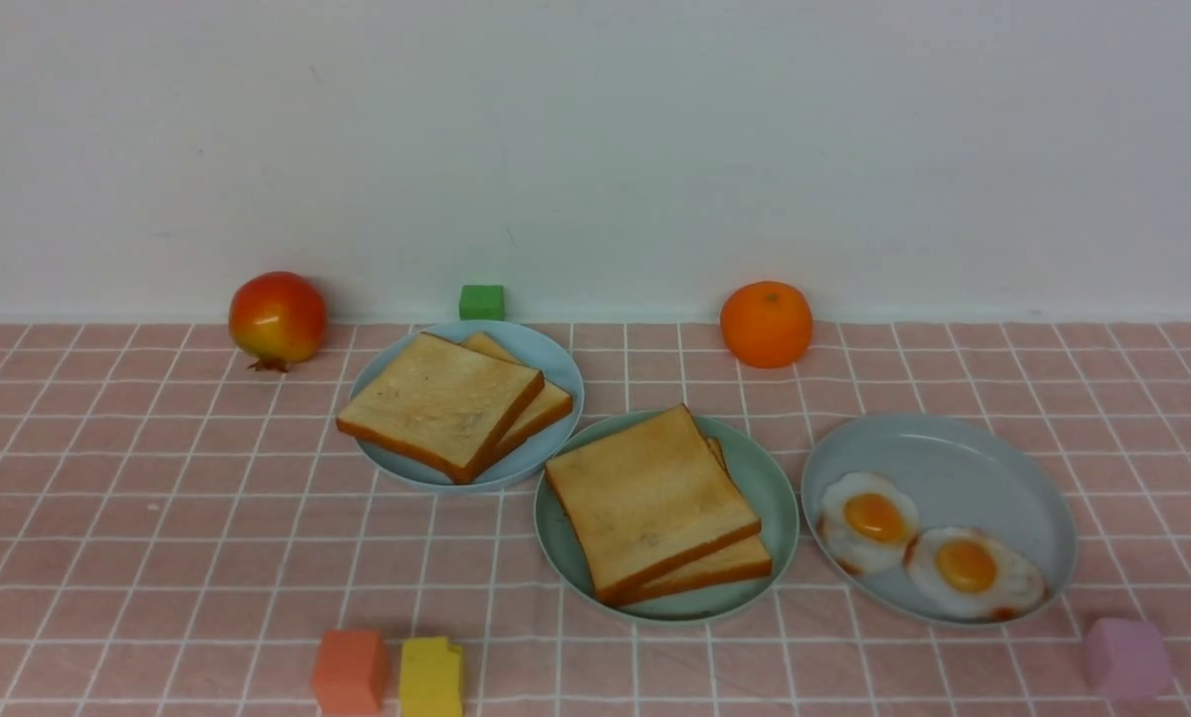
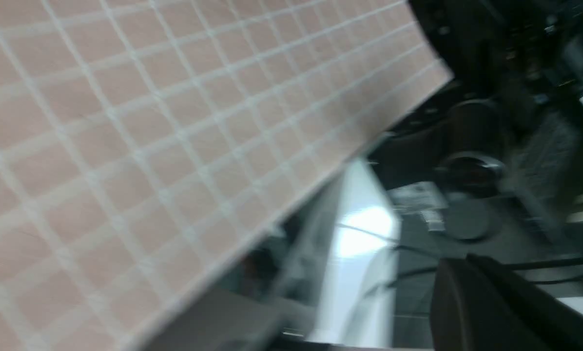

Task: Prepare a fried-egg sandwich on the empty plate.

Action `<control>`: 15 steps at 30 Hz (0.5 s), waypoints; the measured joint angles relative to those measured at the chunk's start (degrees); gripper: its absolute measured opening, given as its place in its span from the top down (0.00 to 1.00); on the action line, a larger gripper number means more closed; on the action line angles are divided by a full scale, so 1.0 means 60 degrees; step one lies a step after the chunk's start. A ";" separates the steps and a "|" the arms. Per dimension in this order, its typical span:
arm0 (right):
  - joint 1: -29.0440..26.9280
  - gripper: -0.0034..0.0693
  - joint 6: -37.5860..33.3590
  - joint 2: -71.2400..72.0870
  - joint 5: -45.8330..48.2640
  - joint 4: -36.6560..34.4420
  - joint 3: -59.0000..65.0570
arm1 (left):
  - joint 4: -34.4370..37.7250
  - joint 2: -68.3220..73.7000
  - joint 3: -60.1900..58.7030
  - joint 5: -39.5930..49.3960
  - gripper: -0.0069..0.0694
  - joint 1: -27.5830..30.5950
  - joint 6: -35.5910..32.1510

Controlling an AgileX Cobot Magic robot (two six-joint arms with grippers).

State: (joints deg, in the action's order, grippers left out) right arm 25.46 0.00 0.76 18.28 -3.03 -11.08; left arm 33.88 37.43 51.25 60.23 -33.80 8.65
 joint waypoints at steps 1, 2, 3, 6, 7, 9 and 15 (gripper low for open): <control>0.0000 0.93 0.0000 0.0000 0.0000 0.0000 0.0000 | -0.0470 0.0000 0.0000 -0.0074 0.89 0.0000 -0.0322; 0.0000 0.93 0.0000 0.0000 0.0000 0.0000 0.0000 | -0.0956 0.0000 -0.0023 -0.0257 0.89 0.0000 -0.0548; 0.0000 0.93 0.0000 0.0000 0.0000 0.0000 0.0000 | -0.1316 0.0000 -0.0085 -0.0549 0.89 0.0000 -0.0669; 0.0000 0.93 0.0000 0.0000 -0.0012 0.0000 0.0000 | -0.2556 -0.0132 -0.0663 -0.2453 0.89 0.0000 -0.0567; 0.0000 0.93 0.0000 0.0000 -0.0012 0.0000 0.0000 | -0.2714 -0.0152 -0.0713 -0.2602 0.89 0.0000 -0.0534; 0.0000 0.93 0.0000 0.0000 -0.0003 0.0000 0.0000 | -0.3689 -0.0507 -0.1397 -0.4168 0.89 0.0000 0.0206; 0.0000 0.93 0.0000 0.0000 -0.0003 0.0000 0.0000 | -0.6515 -0.2350 -0.3167 -0.6276 0.89 0.1133 0.3001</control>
State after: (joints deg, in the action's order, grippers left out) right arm 25.46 0.00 0.76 18.27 -3.03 -11.08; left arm -5.21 23.33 32.25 22.58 -27.00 26.66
